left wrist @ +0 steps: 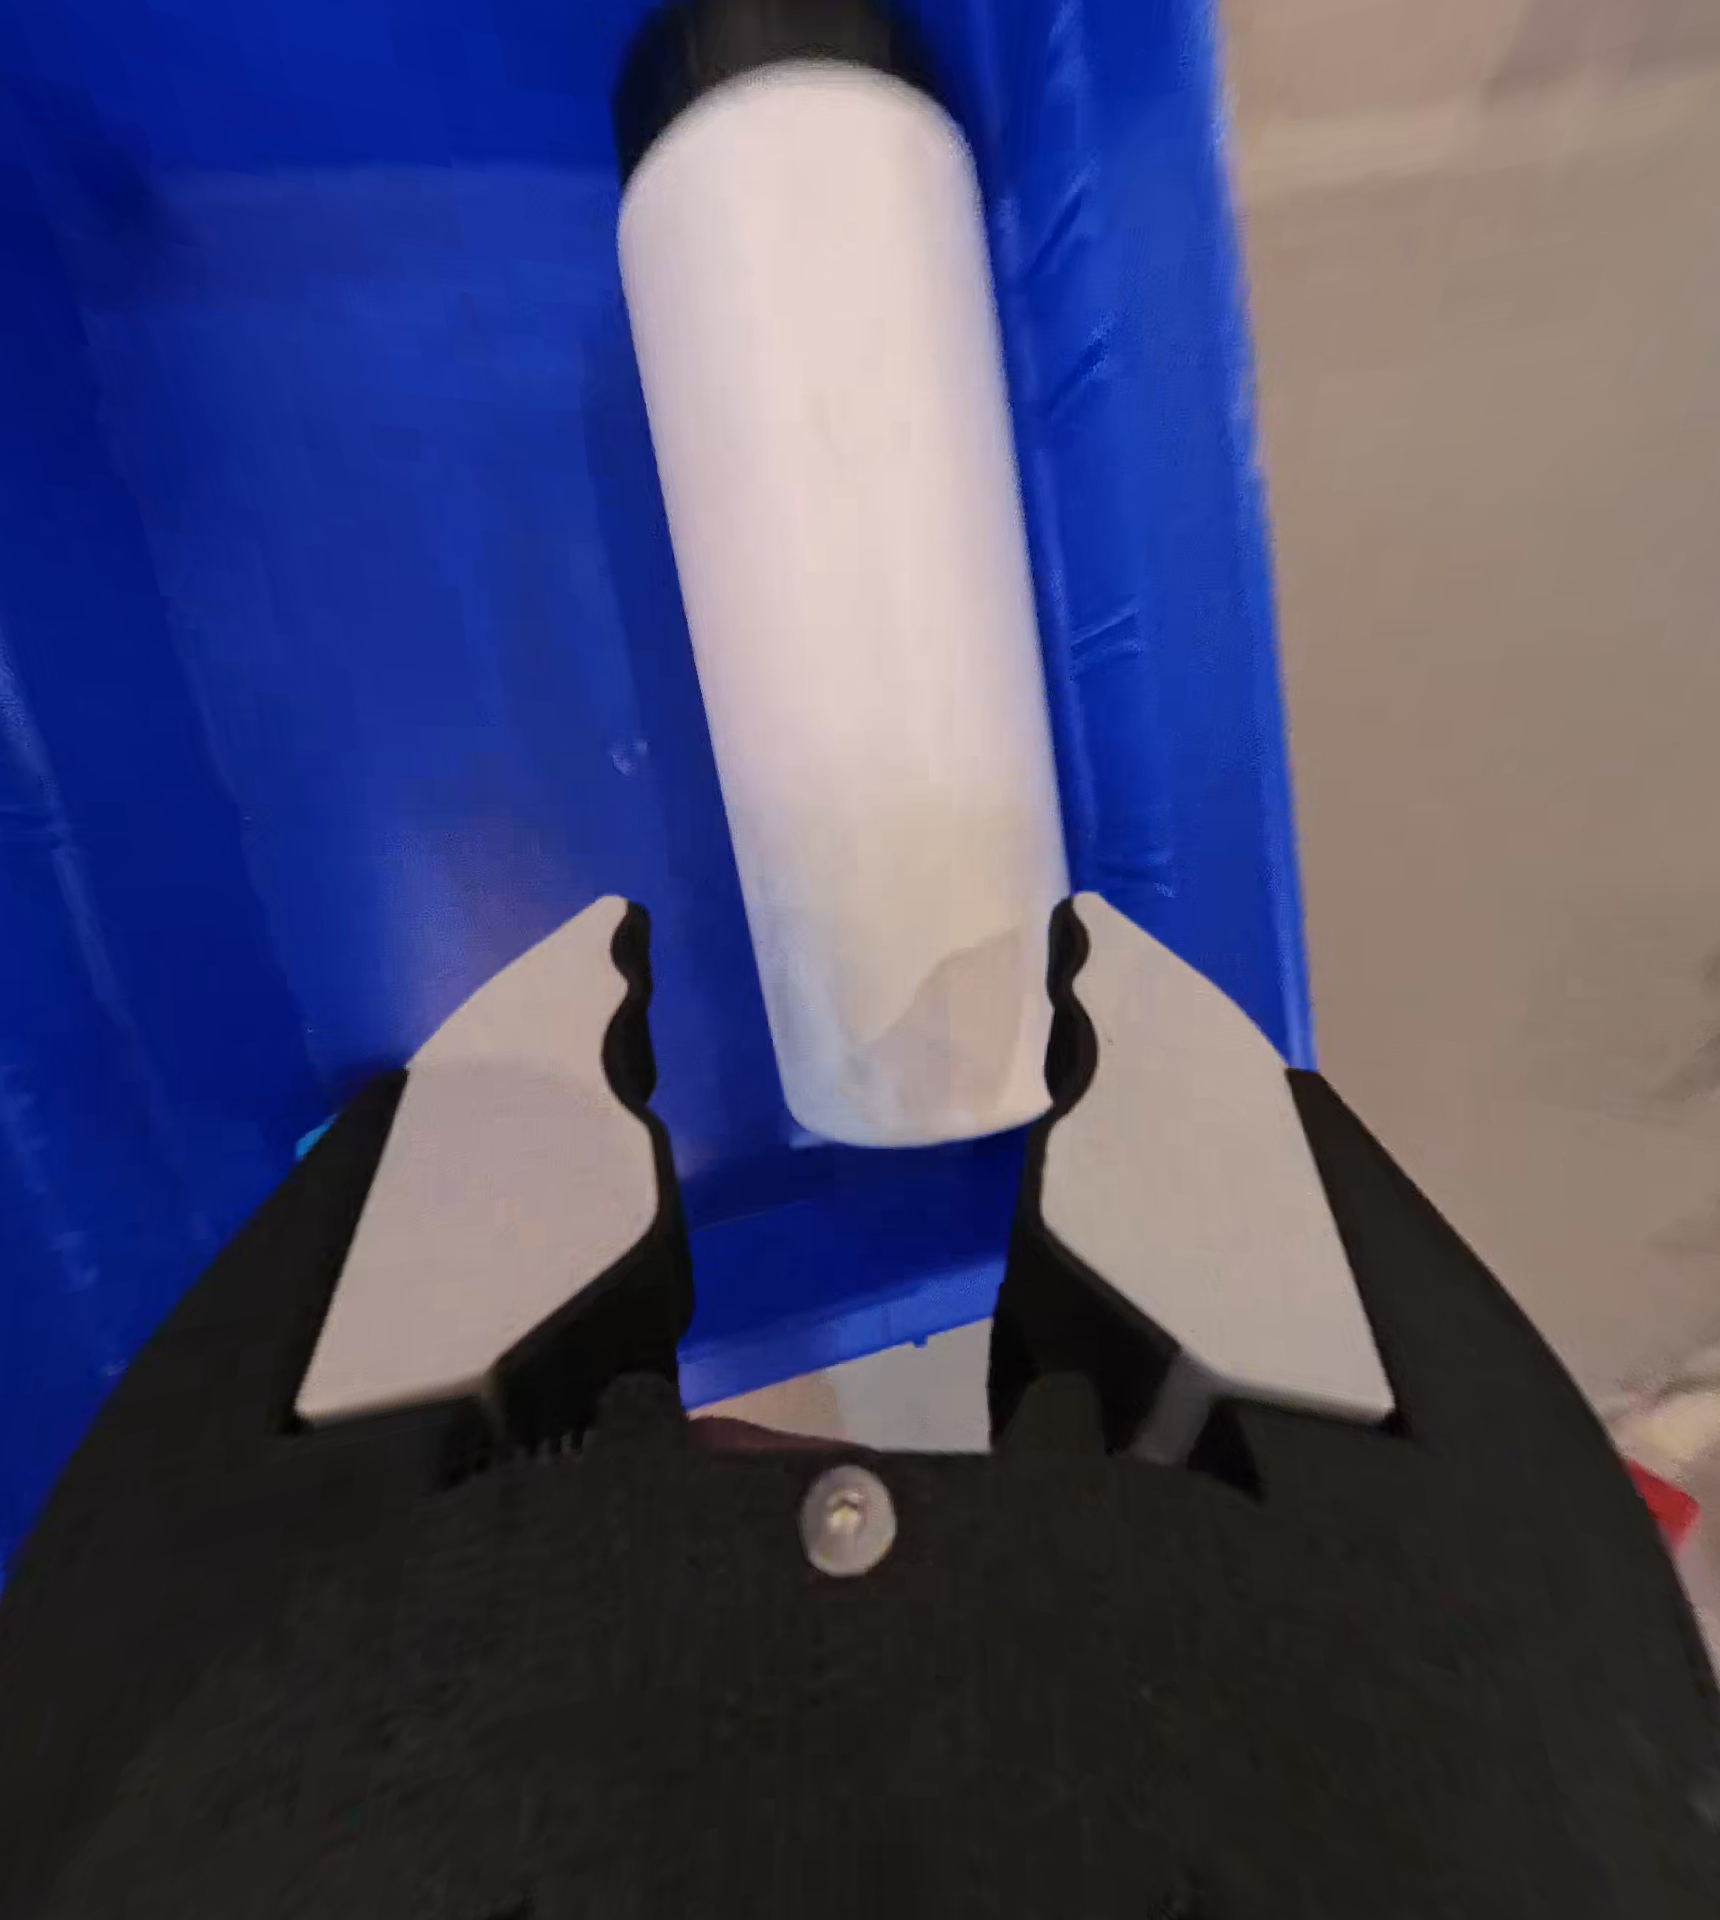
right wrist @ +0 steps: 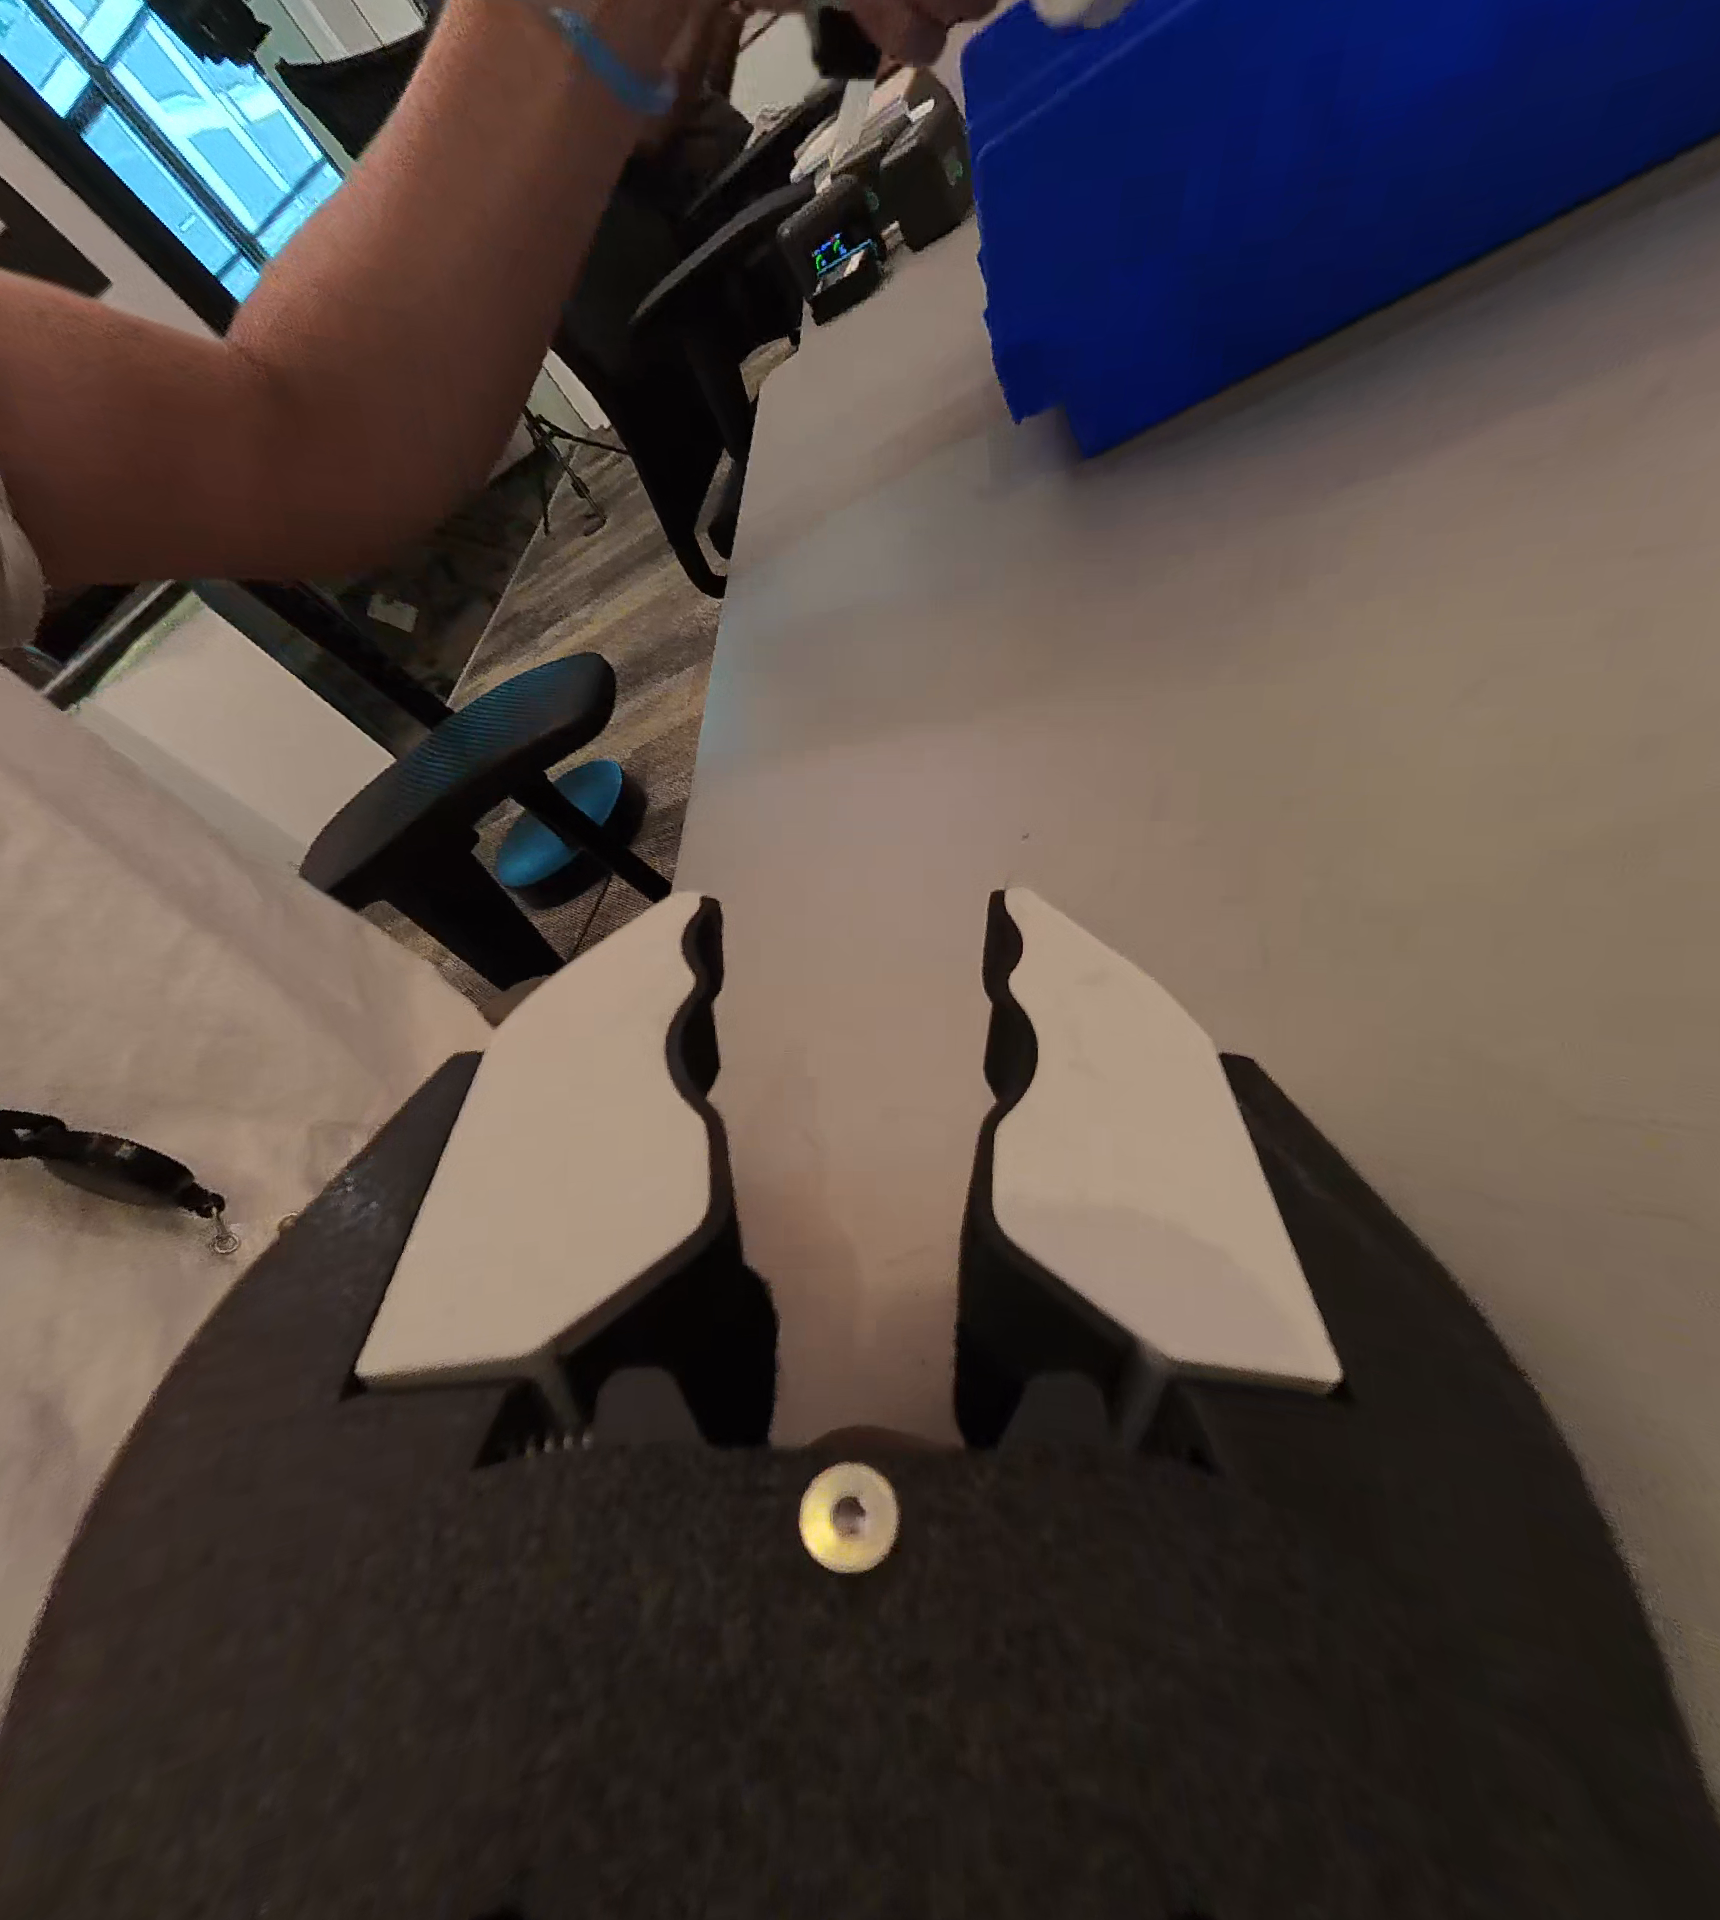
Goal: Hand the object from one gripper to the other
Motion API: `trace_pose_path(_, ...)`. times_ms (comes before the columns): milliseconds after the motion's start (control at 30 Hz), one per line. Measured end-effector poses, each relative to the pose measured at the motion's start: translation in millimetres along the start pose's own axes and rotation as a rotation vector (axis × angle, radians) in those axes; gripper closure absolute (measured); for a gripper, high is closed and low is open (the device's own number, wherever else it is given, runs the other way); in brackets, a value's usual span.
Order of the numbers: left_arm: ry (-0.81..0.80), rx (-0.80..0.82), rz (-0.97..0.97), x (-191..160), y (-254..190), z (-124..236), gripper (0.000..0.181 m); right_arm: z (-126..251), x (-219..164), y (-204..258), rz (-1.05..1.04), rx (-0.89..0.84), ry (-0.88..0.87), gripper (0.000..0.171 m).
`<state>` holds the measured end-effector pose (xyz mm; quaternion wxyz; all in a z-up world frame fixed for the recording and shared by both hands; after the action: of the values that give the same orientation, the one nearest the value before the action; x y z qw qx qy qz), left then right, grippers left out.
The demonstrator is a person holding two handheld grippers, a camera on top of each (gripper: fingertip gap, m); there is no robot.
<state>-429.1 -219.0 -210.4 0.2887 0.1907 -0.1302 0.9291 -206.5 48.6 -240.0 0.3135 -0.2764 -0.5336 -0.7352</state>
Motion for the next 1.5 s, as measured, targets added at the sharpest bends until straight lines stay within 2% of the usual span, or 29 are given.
trace_pose_path(133,0.125,-0.063,0.025,2,3,-26,0.095,3,0,1,-0.011,0.013,-0.018,0.121)
trace_pose_path(200,0.151,-0.092,0.038,2,0,-35,0.095,5,-1,1,-0.022,0.020,-0.022,0.121)
trace_pose_path(300,0.218,-0.071,0.014,-6,1,-50,0.099,6,-1,2,-0.019,0.022,-0.028,0.121)
trace_pose_path(500,0.245,0.005,-0.090,-9,3,-61,0.094,3,2,3,0.009,-0.004,-0.033,0.121)
trace_pose_path(800,0.140,0.215,-0.186,-8,11,-58,0.095,0,17,-5,0.008,-0.020,-0.077,0.121)
trace_pose_path(1133,-0.059,0.407,-0.212,-4,13,-31,0.096,7,36,-16,0.030,-0.099,-0.123,0.122)
trace_pose_path(1300,-0.156,0.505,-0.213,4,12,-3,0.095,5,68,-21,0.094,-0.118,-0.119,0.122)
trace_pose_path(1500,-0.328,0.529,-0.237,20,-12,37,0.096,-18,133,-27,0.141,0.015,0.037,0.124)
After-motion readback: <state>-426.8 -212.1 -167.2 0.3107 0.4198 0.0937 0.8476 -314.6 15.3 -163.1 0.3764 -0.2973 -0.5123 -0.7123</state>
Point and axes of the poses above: each gripper's, where its closed fingertips meet, z back along the fingers, x out of its top, y = z × x across the jaws, the point moved 2 cm from there along z, back along the fingers, and after that the axes turned 9 degrees about -z, right-handed, at the moved point
